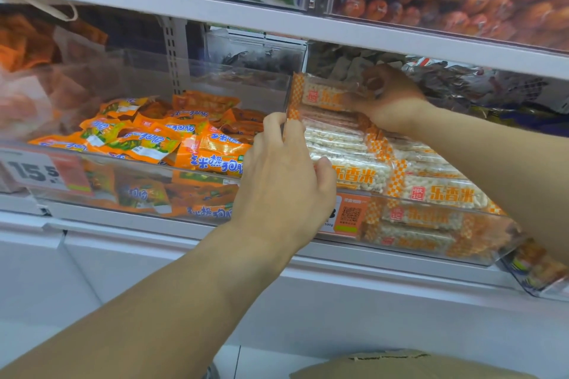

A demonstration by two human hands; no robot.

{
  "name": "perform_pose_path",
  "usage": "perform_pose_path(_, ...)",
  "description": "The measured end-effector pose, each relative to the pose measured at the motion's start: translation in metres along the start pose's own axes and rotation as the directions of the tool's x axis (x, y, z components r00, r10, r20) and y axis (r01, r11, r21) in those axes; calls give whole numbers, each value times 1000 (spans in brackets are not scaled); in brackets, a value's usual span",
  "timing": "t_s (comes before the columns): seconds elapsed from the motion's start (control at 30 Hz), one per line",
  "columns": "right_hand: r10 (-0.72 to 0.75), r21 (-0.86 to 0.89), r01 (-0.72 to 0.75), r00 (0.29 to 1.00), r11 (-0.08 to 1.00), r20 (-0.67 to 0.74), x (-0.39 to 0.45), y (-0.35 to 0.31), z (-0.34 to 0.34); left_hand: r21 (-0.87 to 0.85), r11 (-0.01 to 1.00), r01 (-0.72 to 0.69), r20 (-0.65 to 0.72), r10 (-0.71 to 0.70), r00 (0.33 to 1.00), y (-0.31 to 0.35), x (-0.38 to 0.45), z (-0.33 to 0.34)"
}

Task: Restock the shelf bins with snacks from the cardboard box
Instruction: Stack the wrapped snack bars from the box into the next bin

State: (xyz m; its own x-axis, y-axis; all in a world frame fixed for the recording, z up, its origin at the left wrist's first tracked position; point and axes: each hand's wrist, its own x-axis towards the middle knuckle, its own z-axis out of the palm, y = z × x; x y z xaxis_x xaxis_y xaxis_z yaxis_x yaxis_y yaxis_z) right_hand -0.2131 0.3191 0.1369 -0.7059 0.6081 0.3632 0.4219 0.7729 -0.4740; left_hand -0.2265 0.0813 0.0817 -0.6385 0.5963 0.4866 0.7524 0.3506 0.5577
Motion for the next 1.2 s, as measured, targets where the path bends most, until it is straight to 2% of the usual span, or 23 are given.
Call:
perform_pose_path(0.13, -1, -15, 1, 999, 1000, 47, -25, -2, -7, 5, 1000, 6, -26, -6, 1000, -2, -1, -2)
perform_pose_path(0.23, -18, -88, 27, 995, 996, 103, -59, -1, -25, -18, 998, -52, -173, 48, 984, 3, -4, -7)
perform_pose_path(0.3, -128, -172, 145, 986, 974, 106, -97, -2, -42, -36, 985, -166, -318, 146, 937, 12, -8, -18)
perform_pose_path(0.37, -337, -140, 335, 941, 932, 5, -153, -11, -60, -151, 946, -287, -338, 224, 914, 26, -15, -28)
perform_pose_path(0.43, -455, -24, 455, 886, 890, -89, -210, -14, -67, -304, 893, -333, -204, 280, 938, 37, -28, -33)
perform_pose_path(0.47, -450, 52, 454, 890, 889, -75, -233, -9, -65, -322, 887, -331, -97, 317, 944, 40, -36, -31)
perform_pose_path(0.53, -352, 211, 329, 932, 920, 81, -268, 13, -48, -267, 917, -296, 165, 346, 923, 38, -55, -20)
perform_pose_path(0.57, -261, 274, 204, 946, 940, 191, -281, 31, -35, -233, 936, -263, 299, 326, 897, 36, -65, -12)
perform_pose_path(0.63, -66, 281, -61, 904, 958, 423, -307, 76, -4, -165, 969, -185, 536, 245, 808, 31, -92, 10)
perform_pose_path(0.73, 153, 41, -243, 723, 969, 674, -353, 141, 45, -96, 993, -68, 747, 117, 655, 21, -146, 58)
perform_pose_path(0.83, 335, -165, -361, 480, 918, 811, -404, 184, 89, -17, 998, 58, 862, -15, 507, 11, -203, 116)
perform_pose_path(0.9, 410, -229, -445, 367, 866, 835, -431, 202, 108, 55, 990, 130, 892, -108, 439, 5, -236, 157)
perform_pose_path(0.97, 466, -313, -418, 340, 853, 817, -450, 223, 125, 183, 958, 223, 891, -257, 374, -9, -266, 195)
perform_pose_path(1.03, 497, -368, -371, 355, 852, 792, -462, 240, 133, 325, 909, 263, 866, -397, 303, -26, -294, 227)
perform_pose_path(1.13, 450, -328, -354, 353, 876, 820, -481, 258, 144, 525, 740, 420, 753, -634, 175, -41, -338, 256)
perform_pose_path(1.17, 445, -325, -343, 372, 881, 814, -489, 260, 149, 564, 672, 480, 693, -702, 168, -42, -351, 263)
perform_pose_path(1.2, 454, -332, -335, 408, 882, 792, -495, 260, 153, 579, 621, 529, 631, -752, 191, -41, -362, 269)
